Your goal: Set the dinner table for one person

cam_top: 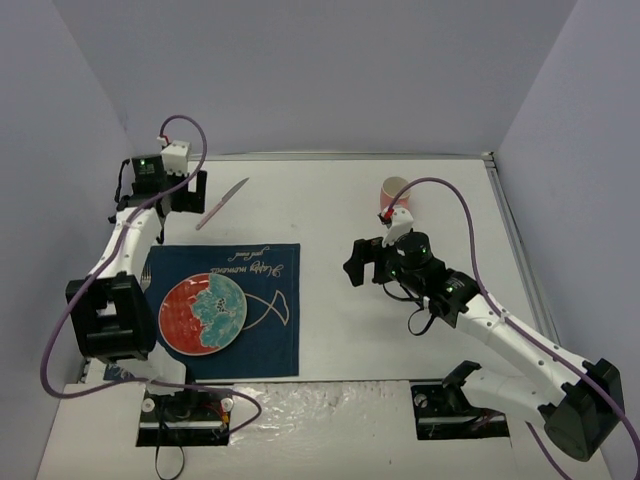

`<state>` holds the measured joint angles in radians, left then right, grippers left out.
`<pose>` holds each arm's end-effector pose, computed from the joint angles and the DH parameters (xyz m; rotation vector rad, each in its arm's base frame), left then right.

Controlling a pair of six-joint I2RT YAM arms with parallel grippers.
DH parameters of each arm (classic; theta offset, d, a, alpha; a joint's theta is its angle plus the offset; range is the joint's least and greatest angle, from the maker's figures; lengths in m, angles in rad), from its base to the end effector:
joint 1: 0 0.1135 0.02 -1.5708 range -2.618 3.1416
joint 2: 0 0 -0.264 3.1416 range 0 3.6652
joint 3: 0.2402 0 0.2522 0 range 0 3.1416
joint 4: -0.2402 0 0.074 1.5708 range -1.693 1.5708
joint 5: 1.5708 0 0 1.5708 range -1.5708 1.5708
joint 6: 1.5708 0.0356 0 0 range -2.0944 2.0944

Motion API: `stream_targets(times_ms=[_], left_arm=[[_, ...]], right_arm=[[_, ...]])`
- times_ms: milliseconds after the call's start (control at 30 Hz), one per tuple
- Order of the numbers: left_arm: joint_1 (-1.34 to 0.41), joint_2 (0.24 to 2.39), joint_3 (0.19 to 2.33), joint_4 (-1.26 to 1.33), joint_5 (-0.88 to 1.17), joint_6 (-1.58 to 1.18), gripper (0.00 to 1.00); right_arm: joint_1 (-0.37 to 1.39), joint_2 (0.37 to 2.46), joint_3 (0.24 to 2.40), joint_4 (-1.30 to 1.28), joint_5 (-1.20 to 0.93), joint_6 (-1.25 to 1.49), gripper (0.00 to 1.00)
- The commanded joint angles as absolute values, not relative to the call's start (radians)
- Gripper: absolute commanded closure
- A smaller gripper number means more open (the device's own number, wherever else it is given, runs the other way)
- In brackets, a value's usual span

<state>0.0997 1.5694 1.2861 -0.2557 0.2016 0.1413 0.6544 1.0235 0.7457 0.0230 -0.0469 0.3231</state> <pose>0.3639 0.0292 0.3107 0.1637 2.0920 -0.0675 0.1899 0.1478 0.3018 -0.3450 1.8560 0.7240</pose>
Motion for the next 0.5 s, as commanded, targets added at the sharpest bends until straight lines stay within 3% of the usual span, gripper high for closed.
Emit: stream_targets(times_ms=[0, 467], left_arm=[[0.085, 1.682, 1.428, -0.238, 0.363, 0.082, 0.06], [0.046, 2.026, 1.701, -0.295, 0.369, 0.078, 0.14]], right_arm=[[0.651, 0.990, 0.729, 0.092, -0.023, 0.304, 0.01], [0.650, 0.923, 0.668, 0.091, -0.016, 0.342, 0.01]])
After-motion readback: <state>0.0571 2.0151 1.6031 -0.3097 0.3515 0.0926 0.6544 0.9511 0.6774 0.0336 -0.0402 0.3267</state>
